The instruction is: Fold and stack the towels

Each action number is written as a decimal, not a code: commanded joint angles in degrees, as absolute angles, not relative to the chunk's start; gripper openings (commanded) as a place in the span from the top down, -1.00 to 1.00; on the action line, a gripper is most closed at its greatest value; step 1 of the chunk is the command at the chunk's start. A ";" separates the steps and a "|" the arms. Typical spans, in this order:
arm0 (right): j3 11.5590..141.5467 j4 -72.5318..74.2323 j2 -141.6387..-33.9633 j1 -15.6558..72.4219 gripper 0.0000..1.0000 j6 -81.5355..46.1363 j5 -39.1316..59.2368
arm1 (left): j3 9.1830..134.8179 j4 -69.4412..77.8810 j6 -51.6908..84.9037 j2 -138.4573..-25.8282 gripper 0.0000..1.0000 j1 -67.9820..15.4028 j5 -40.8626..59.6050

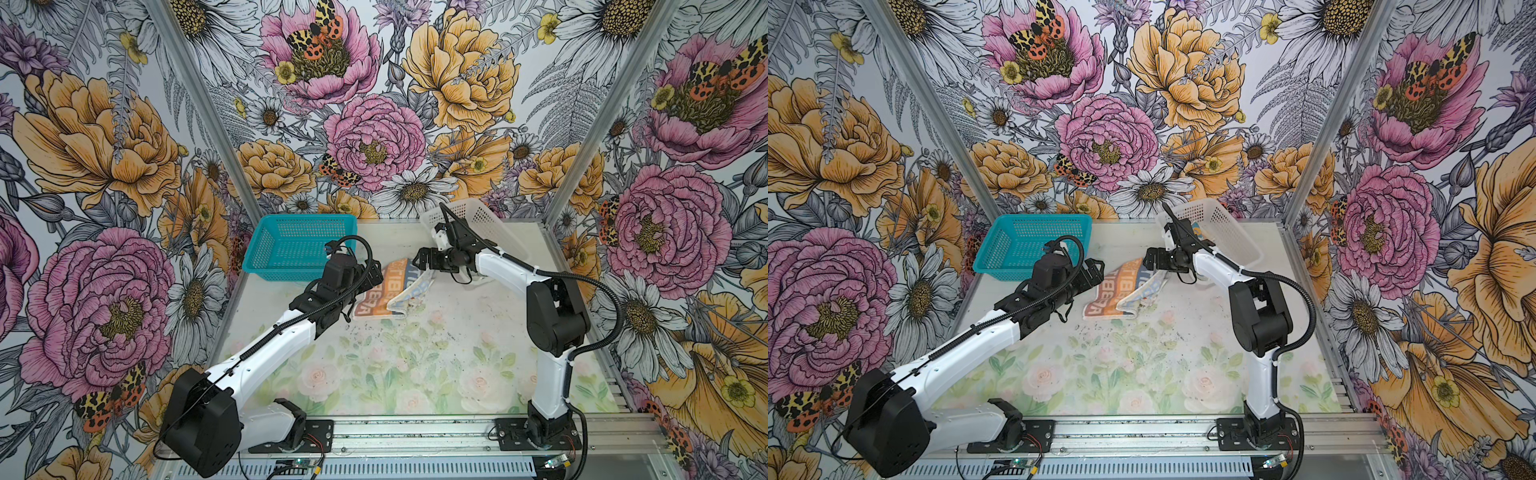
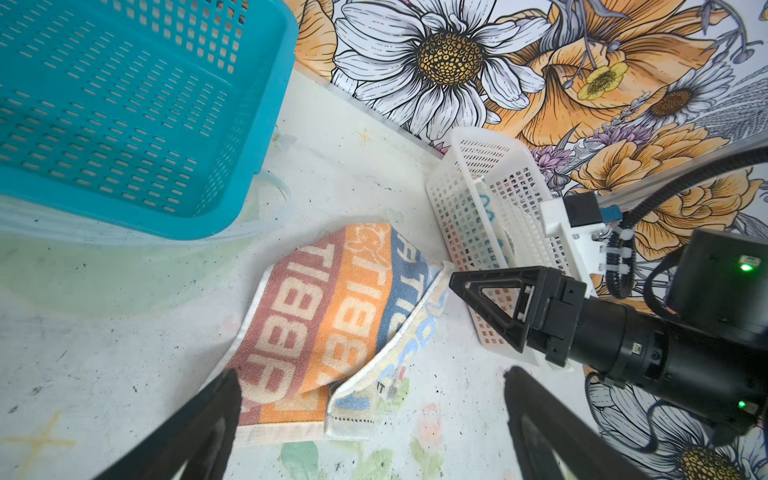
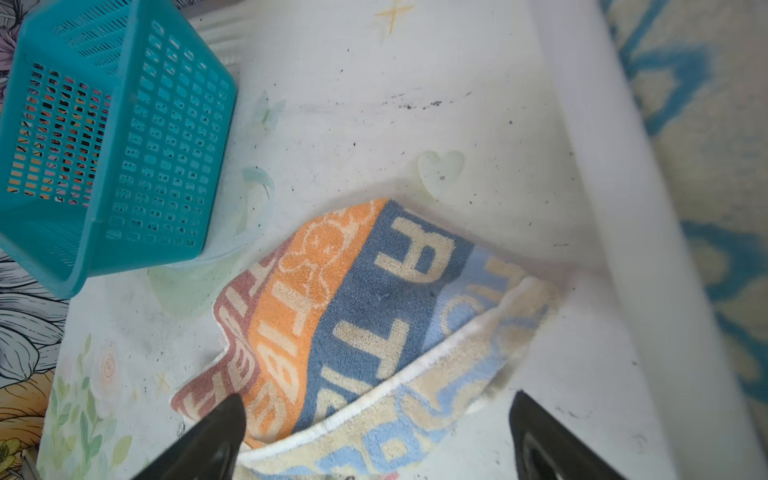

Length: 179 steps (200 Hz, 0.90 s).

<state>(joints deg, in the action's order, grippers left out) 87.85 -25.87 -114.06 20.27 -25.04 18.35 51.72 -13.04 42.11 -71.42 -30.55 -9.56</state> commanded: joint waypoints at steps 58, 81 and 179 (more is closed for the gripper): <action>80.15 -25.05 -104.20 16.79 -0.99 -21.73 17.65 | 53.27 -12.74 40.93 -77.58 -0.98 -33.12 -7.85; 76.61 -24.97 -101.20 18.83 -0.99 -20.73 17.78 | 52.36 -12.74 42.06 -77.83 -0.97 -32.83 -6.93; 78.60 -23.47 -112.14 28.64 -0.83 -21.12 16.21 | 46.12 -14.59 45.08 -73.72 -0.98 -31.97 -3.84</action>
